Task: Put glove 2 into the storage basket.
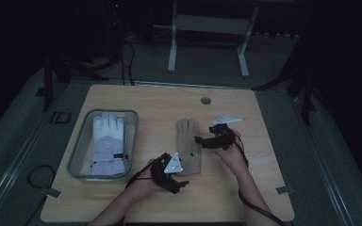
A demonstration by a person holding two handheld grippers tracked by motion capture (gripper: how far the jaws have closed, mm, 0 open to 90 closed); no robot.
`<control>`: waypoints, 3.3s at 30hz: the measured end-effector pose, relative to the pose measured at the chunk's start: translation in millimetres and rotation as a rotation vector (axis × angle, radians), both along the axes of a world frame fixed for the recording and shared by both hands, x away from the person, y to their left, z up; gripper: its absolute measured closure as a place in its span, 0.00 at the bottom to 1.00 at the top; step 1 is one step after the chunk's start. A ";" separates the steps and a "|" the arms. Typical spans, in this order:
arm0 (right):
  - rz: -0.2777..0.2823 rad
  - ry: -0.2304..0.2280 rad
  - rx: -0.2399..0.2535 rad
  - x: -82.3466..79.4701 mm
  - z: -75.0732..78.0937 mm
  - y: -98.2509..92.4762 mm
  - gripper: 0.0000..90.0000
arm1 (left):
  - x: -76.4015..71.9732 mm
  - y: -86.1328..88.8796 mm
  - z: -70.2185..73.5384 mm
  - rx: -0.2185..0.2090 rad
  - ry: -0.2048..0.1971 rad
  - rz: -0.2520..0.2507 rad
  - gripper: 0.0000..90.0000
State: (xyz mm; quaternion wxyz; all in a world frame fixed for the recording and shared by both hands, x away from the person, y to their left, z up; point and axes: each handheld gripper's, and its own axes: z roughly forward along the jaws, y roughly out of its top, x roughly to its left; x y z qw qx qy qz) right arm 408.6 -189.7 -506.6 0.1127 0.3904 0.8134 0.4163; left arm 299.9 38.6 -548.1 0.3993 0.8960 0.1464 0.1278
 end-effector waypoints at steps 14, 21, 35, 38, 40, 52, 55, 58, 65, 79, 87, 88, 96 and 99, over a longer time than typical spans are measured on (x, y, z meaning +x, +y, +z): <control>-0.026 0.120 0.041 50.5 -31.9 10.8 0.20 | 19.6 -18.4 -10.6 0.061 0.026 -0.051 0.33; 0.011 0.167 0.033 54.9 -49.4 18.9 0.26 | 20.3 -17.0 -11.8 0.071 0.019 -0.069 0.34; 0.125 0.068 -0.104 40.6 -38.6 36.7 0.75 | 25.5 -10.8 -10.6 0.081 0.018 -0.074 0.54; 0.139 0.020 -0.153 36.1 -36.6 42.0 0.77 | 27.0 -12.8 -7.6 0.121 -0.003 -0.067 0.67; 0.140 0.000 -0.182 33.7 -35.4 44.9 0.77 | 27.6 -13.9 -6.8 0.138 -0.021 -0.061 0.74; 0.131 -0.073 -0.199 24.4 -24.9 46.6 0.85 | 29.2 -15.3 5.7 0.170 0.027 -0.065 0.91; 0.142 -0.079 -0.199 21.5 -17.4 46.7 0.89 | 27.0 -15.1 9.5 0.182 0.031 -0.074 0.91; 0.144 -0.061 -0.184 19.3 -13.8 46.0 0.91 | 24.9 -14.4 11.9 0.180 0.039 -0.082 0.91; 0.132 -0.055 -0.168 16.2 -8.2 48.1 0.91 | 22.9 -11.7 15.5 0.190 0.021 -0.076 0.91; 0.130 -0.109 -0.126 13.2 27.4 55.8 0.91 | 20.8 1.2 43.4 0.216 -0.030 -0.057 0.91; 0.140 -0.132 -0.097 13.3 51.0 68.4 0.91 | 20.5 17.8 64.0 0.220 -0.051 -0.030 0.91; 0.138 -0.136 -0.091 13.3 54.1 70.2 0.91 | 20.2 19.8 66.9 0.227 -0.054 -0.031 0.91; 0.172 -0.165 -0.094 9.6 77.1 91.7 0.91 | 13.2 35.7 85.6 0.258 -0.083 -0.016 0.91; 0.185 -0.173 -0.087 7.9 84.1 100.6 0.91 | 10.3 43.7 91.7 0.269 -0.092 -0.011 0.91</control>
